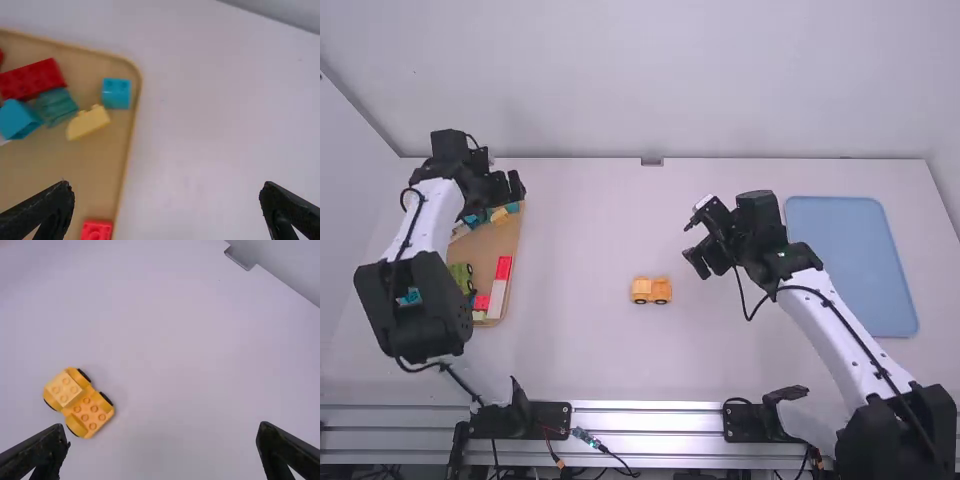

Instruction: Assemble lego blocks to make yellow taxi

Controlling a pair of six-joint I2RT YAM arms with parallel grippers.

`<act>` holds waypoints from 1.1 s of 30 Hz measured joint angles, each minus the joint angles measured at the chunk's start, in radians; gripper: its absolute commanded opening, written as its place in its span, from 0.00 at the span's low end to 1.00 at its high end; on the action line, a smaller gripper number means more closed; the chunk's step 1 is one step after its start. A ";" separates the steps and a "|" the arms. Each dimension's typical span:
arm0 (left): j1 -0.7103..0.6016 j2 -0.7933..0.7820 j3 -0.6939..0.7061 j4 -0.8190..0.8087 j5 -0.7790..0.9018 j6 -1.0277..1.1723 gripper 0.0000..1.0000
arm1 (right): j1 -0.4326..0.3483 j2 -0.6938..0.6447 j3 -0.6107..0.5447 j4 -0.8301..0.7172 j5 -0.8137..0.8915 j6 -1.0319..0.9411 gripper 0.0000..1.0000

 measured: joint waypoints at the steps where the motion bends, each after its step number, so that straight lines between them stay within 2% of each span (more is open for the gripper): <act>1: 0.011 0.047 0.064 -0.056 -0.005 0.011 0.99 | 0.000 -0.006 0.000 -0.006 0.001 0.005 0.99; 8: 0.038 0.331 0.465 -0.291 -0.020 0.185 0.99 | 0.000 -0.008 0.000 -0.017 0.000 0.012 0.99; 12: 0.037 0.445 0.620 -0.367 -0.069 0.343 0.95 | 0.000 -0.008 0.000 -0.016 0.008 0.015 0.99; 15: 0.037 0.500 0.670 -0.401 -0.116 0.484 0.93 | 0.000 -0.008 0.000 -0.016 0.010 0.015 0.99; 19: 0.037 0.551 0.673 -0.412 -0.166 0.697 0.86 | 0.000 -0.008 0.000 -0.008 0.011 0.013 0.99; 24: 0.037 0.563 0.652 -0.406 -0.188 0.902 0.84 | 0.000 -0.008 0.000 0.000 0.011 0.015 0.99; 25: 0.037 0.563 0.640 -0.390 -0.188 0.948 0.78 | 0.000 -0.008 0.000 0.001 0.011 0.015 0.99; 27: 0.037 0.562 0.622 -0.373 -0.191 0.991 0.72 | 0.000 -0.008 0.000 0.001 0.011 0.013 0.99; 32: 0.039 0.562 0.537 -0.309 -0.203 1.064 0.78 | 0.000 -0.008 0.000 0.001 0.012 0.014 0.99; 33: 0.041 0.562 0.520 -0.288 -0.203 1.071 0.77 | 0.000 -0.008 0.000 0.001 0.012 0.013 0.99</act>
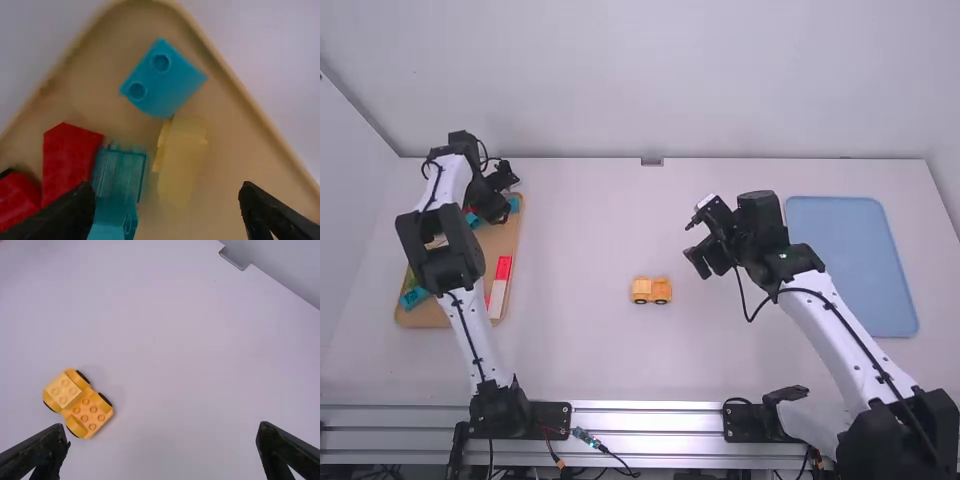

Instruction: Assemble lego blocks to make yellow taxi

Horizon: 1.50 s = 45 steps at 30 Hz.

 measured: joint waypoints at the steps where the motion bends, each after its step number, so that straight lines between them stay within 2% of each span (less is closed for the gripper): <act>1: 0.001 0.000 -0.026 0.023 0.000 0.014 0.76 | 0.000 0.000 0.000 0.000 0.000 0.001 0.99; 3: 0.002 0.000 -0.044 0.035 -0.001 0.022 0.75 | 0.000 0.000 0.000 0.001 0.001 0.001 0.99; 6: 0.003 0.000 -0.087 0.069 -0.005 0.044 0.66 | 0.000 0.000 0.000 0.006 0.001 0.002 0.99; 9: 0.003 0.000 -0.110 0.090 -0.006 0.069 0.70 | 0.000 0.000 0.000 0.006 0.003 0.003 0.99; 13: 0.004 -0.002 -0.121 0.117 0.003 0.080 0.67 | 0.000 0.000 0.000 0.005 0.003 0.001 0.99; 25: 0.003 -0.007 -0.135 0.154 0.019 0.083 0.42 | 0.000 0.000 0.000 0.004 0.003 0.001 0.99; 32: 0.003 -0.007 -0.138 0.138 0.022 0.083 0.33 | 0.000 0.000 0.000 0.004 0.003 0.002 0.99; 39: 0.003 -0.007 -0.138 0.133 0.010 0.082 0.35 | 0.000 0.000 0.000 0.004 0.003 0.001 0.99; 45: 0.003 -0.007 -0.138 0.128 0.008 0.082 0.27 | -0.007 0.000 0.000 0.004 0.003 0.001 0.99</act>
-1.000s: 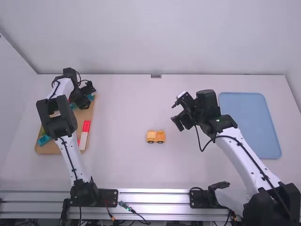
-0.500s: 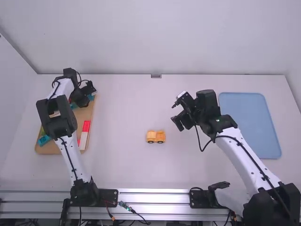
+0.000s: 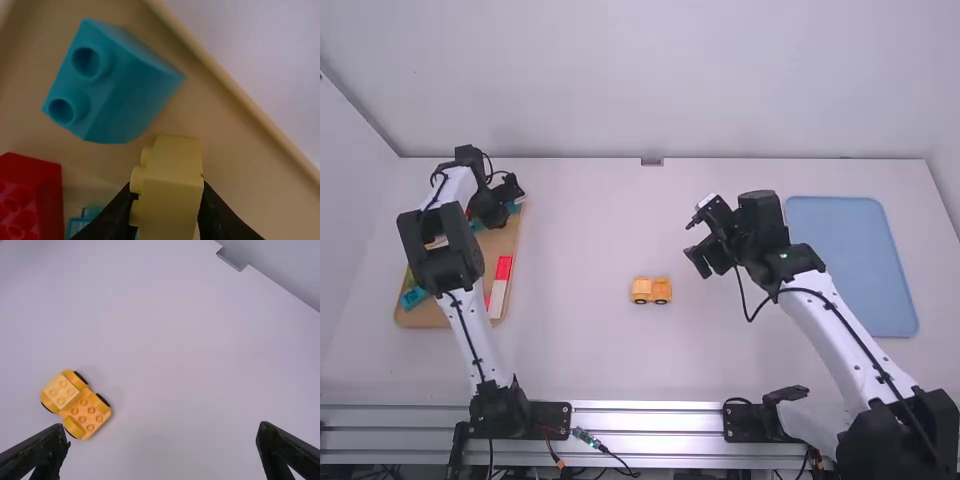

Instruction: Assemble lego blocks to make yellow taxi

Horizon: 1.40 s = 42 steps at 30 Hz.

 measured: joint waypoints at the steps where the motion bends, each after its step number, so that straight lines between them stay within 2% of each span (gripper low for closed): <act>1: 0.000 0.000 0.000 0.000 0.000 0.000 0.24 | -0.003 0.000 0.000 0.000 0.000 0.000 0.99; 3: 0.000 0.000 0.000 0.000 -0.002 0.001 0.17 | -0.008 0.000 0.000 -0.001 0.001 0.000 0.99; 8: 0.000 0.000 0.000 0.002 -0.006 0.000 0.14 | -0.011 0.000 0.000 0.000 0.001 -0.002 0.99; 11: 0.000 0.000 0.000 0.002 -0.007 -0.006 0.07 | -0.011 0.000 0.000 0.000 0.001 0.000 0.99; 16: 0.000 0.000 0.014 -0.036 -0.023 -0.055 0.02 | -0.005 0.000 0.000 0.001 0.001 -0.001 0.99; 22: 0.000 0.000 0.126 -0.169 -0.020 -0.154 0.02 | -0.004 0.000 0.000 0.034 -0.001 0.024 0.99; 26: 0.000 -0.021 0.179 -0.181 0.016 -0.227 0.02 | -0.004 0.000 0.000 0.055 -0.001 0.064 0.99; 30: -0.005 -0.111 0.177 -0.190 0.086 -0.269 0.02 | -0.004 0.001 0.000 0.097 -0.019 0.118 0.99; 34: -0.019 -0.230 0.105 -0.097 0.111 -0.303 0.02 | -0.024 0.016 0.000 0.150 -0.077 0.167 0.99; 39: -0.088 -0.495 -0.189 0.170 0.168 -0.337 0.02 | -0.093 0.113 0.000 0.235 -0.230 0.209 0.99; 40: -0.088 -0.495 -0.189 0.170 0.168 -0.337 0.02 | -0.093 0.113 0.000 0.235 -0.230 0.209 0.99; 42: -0.135 -0.617 -0.360 0.259 0.193 -0.325 0.02 | -0.119 0.156 0.000 0.278 -0.317 0.217 0.99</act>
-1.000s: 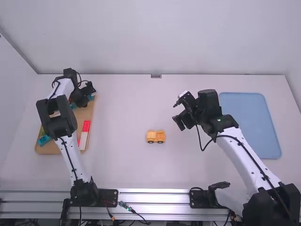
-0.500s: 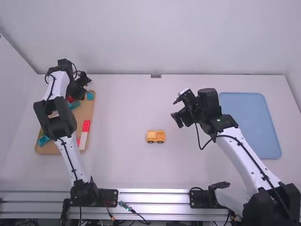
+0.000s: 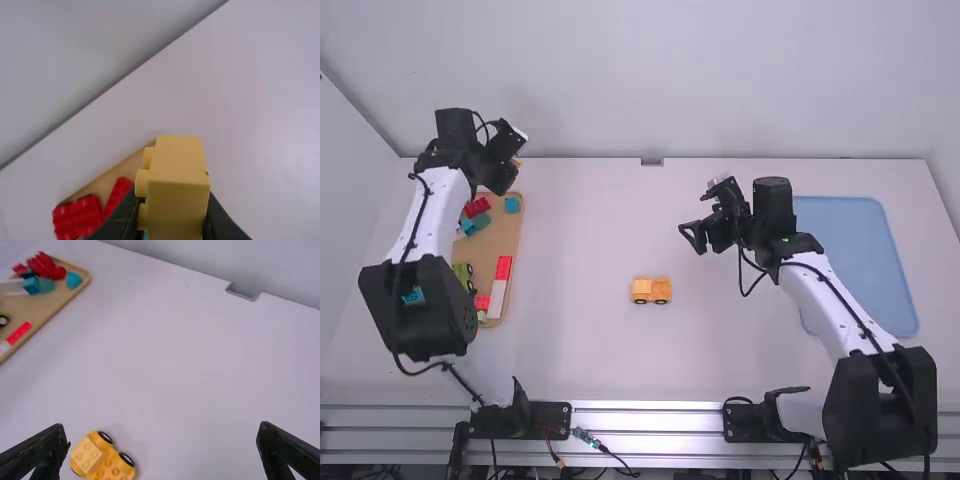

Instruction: Assemble lego blocks to make yellow taxi

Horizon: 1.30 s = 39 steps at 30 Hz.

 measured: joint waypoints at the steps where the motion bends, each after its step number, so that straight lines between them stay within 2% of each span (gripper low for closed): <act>1: -0.027 -0.053 -0.079 0.031 0.005 0.011 0.02 | -0.008 0.015 0.000 0.026 -0.036 0.008 0.99; 5: -0.140 -0.182 -0.307 0.167 0.013 0.037 0.02 | -0.019 0.058 0.000 0.121 -0.131 0.074 0.99; 6: -0.214 -0.232 -0.408 0.249 0.010 0.045 0.02 | -0.020 0.080 0.000 0.146 -0.167 0.109 0.99; 9: -0.318 -0.294 -0.535 0.369 -0.019 0.058 0.02 | -0.020 0.116 0.000 0.175 -0.222 0.157 0.99; 11: -0.449 -0.375 -0.682 0.501 -0.060 0.080 0.02 | -0.020 0.157 0.000 0.205 -0.275 0.212 0.99; 16: -0.585 -0.487 -0.828 0.579 -0.067 0.093 0.02 | -0.020 0.234 0.000 0.221 -0.378 0.295 0.99; 21: -0.596 -0.510 -0.835 0.563 -0.010 0.115 0.02 | -0.020 0.276 0.000 0.219 -0.470 0.308 0.99; 26: -0.595 -0.499 -0.824 0.556 0.045 0.128 0.01 | -0.005 0.291 0.000 0.218 -0.510 0.313 0.93; 28: -0.596 -0.462 -0.790 0.545 0.058 0.128 0.02 | 0.020 0.293 0.000 0.232 -0.521 0.314 0.88; 32: -0.608 -0.397 -0.741 0.534 0.059 0.128 0.02 | 0.050 0.293 0.000 0.248 -0.528 0.315 0.87; 39: -0.653 -0.296 -0.669 0.515 0.016 0.129 0.02 | 0.056 0.293 0.000 0.249 -0.532 0.315 0.81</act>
